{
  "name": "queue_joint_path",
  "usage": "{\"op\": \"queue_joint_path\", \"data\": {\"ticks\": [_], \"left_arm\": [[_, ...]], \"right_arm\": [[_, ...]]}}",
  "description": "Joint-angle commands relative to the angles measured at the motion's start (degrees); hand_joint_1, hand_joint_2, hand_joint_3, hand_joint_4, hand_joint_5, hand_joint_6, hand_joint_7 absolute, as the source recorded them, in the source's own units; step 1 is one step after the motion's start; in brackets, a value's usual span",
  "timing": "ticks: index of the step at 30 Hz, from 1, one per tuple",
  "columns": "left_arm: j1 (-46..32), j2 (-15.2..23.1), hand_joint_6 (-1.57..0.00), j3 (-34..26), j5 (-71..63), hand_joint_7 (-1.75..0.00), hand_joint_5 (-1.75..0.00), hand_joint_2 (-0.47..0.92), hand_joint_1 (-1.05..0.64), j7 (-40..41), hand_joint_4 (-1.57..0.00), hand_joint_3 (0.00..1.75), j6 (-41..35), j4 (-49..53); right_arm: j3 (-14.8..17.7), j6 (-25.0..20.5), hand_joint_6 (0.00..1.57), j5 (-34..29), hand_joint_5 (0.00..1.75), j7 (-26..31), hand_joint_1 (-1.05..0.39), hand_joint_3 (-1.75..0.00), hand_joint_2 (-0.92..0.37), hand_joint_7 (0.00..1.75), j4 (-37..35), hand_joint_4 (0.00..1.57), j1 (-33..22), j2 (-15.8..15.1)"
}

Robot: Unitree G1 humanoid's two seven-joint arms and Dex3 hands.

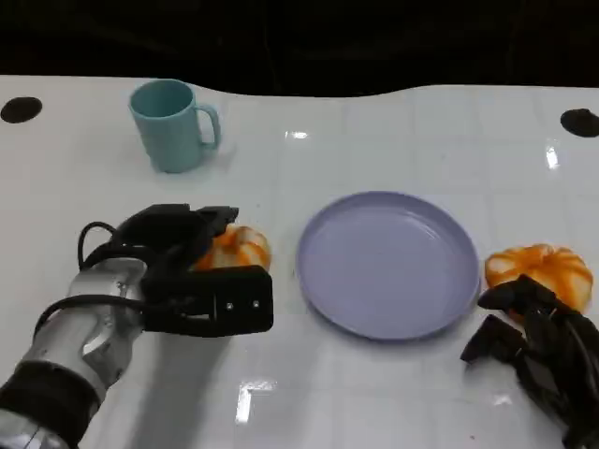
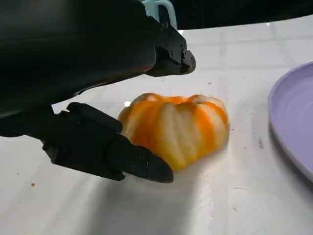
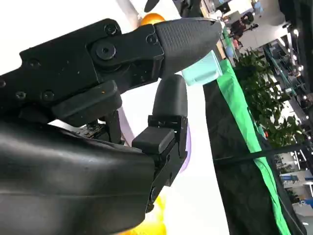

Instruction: Grasp the bread from the table and place it into the plate.

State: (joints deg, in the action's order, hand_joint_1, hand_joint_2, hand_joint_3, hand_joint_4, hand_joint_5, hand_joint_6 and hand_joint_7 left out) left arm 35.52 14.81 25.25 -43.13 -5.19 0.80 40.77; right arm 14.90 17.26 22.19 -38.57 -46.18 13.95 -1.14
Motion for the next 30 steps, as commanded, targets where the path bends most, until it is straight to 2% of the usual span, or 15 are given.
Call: {"op": "queue_joint_path", "data": {"ticks": [1,5,8,11,15,18,19,20,21,22,23,24,26,28,30], "left_arm": [[3.64,-0.57,-0.20,0.87,0.41,-0.01,-0.07,0.83,-0.40,3.81,-0.07,0.01,1.79,6.80],[5.08,-1.01,-0.20,1.44,0.86,-0.01,-0.06,0.84,-0.40,5.26,-0.08,0.01,2.86,9.97],[8.95,-2.43,-0.23,2.17,1.42,-0.02,-0.08,0.86,-0.43,5.88,-0.13,0.01,5.46,17.79],[10.86,-3.17,-0.25,2.28,2.16,-0.02,-0.09,0.86,-0.38,5.88,-0.15,0.01,6.83,21.88],[12.22,-3.82,-0.40,1.40,4.77,-0.05,-0.13,0.91,-0.28,4.23,-0.32,0.02,9.08,25.15],[12.57,-3.85,-0.42,1.61,5.62,-0.04,-0.13,0.92,-0.27,4.58,-0.34,0.03,9.81,26.06],[11.78,-3.91,-0.51,0.85,6.32,-0.07,-0.18,0.92,-0.27,8.63,-0.44,0.16,12.00,26.22],[11.22,-3.97,-0.64,0.30,6.82,-0.82,-0.94,0.90,-0.23,11.74,-0.65,0.26,13.70,26.42],[10.89,-4.03,-0.66,-0.05,7.11,-1.37,-1.42,0.89,-0.21,13.96,-0.78,0.34,14.95,26.71],[10.80,-4.07,-0.67,-0.14,7.24,-1.55,-1.58,0.88,-0.20,15.27,-0.83,0.37,15.74,27.08],[10.55,-4.17,-0.67,-0.23,7.29,-1.65,-1.66,0.88,-0.20,17.29,-0.85,0.39,16.28,27.18],[10.38,-4.25,-0.65,-0.27,7.34,-1.71,-1.71,0.76,-0.18,18.89,-0.84,0.65,16.72,27.32],[10.01,-4.31,-0.64,-0.92,8.03,-1.74,-1.74,0.63,-0.17,21.47,-0.84,0.94,17.97,27.38],[9.84,-4.45,-0.63,-1.83,9.00,-1.74,-1.74,0.58,-0.16,23.16,-0.83,1.06,18.66,27.43],[9.80,-4.64,-0.63,-2.68,9.81,-1.75,-1.75,0.57,-0.16,24.20,-0.83,1.10,18.98,27.43]], "right_arm": [[0.45,-2.45,0.65,0.61,1.55,0.22,-0.54,-0.18,-0.92,1.19,0.61,0.67,-1.02,-0.67],[0.50,-2.98,0.64,0.63,1.56,0.15,-0.54,-0.18,-0.92,1.19,1.25,0.65,-1.29,-0.63],[0.30,-1.58,0.67,-0.33,1.55,0.85,-0.55,-0.19,-0.92,1.17,0.78,0.68,-1.21,-0.72],[0.27,-1.56,0.68,-0.25,1.55,0.61,-0.56,-0.19,-0.92,1.16,0.65,0.69,-1.18,-0.77],[0.29,-2.67,0.67,0.13,1.54,0.66,-0.54,-0.19,-0.92,1.15,1.52,0.68,-1.71,-0.71],[0.22,-2.58,0.67,-0.07,1.54,0.81,-0.54,-0.19,-0.92,1.15,1.67,0.68,-1.79,-0.72],[0.27,-3.04,0.66,0.17,1.54,0.71,-0.54,-0.19,-0.92,1.15,1.85,0.67,-1.78,-0.64],[0.31,-3.42,0.66,0.36,1.55,0.64,-0.54,-0.18,-0.92,1.15,2.01,0.67,-1.78,-0.58],[0.34,-3.72,0.65,0.51,1.55,0.59,-0.55,-0.17,-0.92,1.16,2.15,0.67,-1.80,-0.54],[0.37,-3.95,0.65,0.60,1.55,0.56,-0.55,-0.17,-0.92,1.16,2.28,0.67,-1.82,-0.51],[0.29,-3.78,0.65,0.28,1.55,0.80,-0.55,-0.17,-0.92,1.16,2.22,0.67,-1.79,-0.60],[0.23,-3.65,0.65,0.05,1.55,0.98,-0.55,-0.17,-0.92,1.17,2.18,0.66,-1.77,-0.67],[0.17,-3.14,0.66,-0.30,1.55,1.12,-0.55,-0.18,-0.92,1.18,1.76,0.67,-1.61,-0.80],[0.18,-2.16,0.65,-0.41,1.56,0.53,-0.55,-0.20,-0.92,1.19,1.09,0.67,-1.35,-0.88],[0.20,-1.59,0.64,-0.50,1.56,0.38,-0.55,-0.22,-0.92,1.20,0.47,0.67,-1.10,-0.94]]}}
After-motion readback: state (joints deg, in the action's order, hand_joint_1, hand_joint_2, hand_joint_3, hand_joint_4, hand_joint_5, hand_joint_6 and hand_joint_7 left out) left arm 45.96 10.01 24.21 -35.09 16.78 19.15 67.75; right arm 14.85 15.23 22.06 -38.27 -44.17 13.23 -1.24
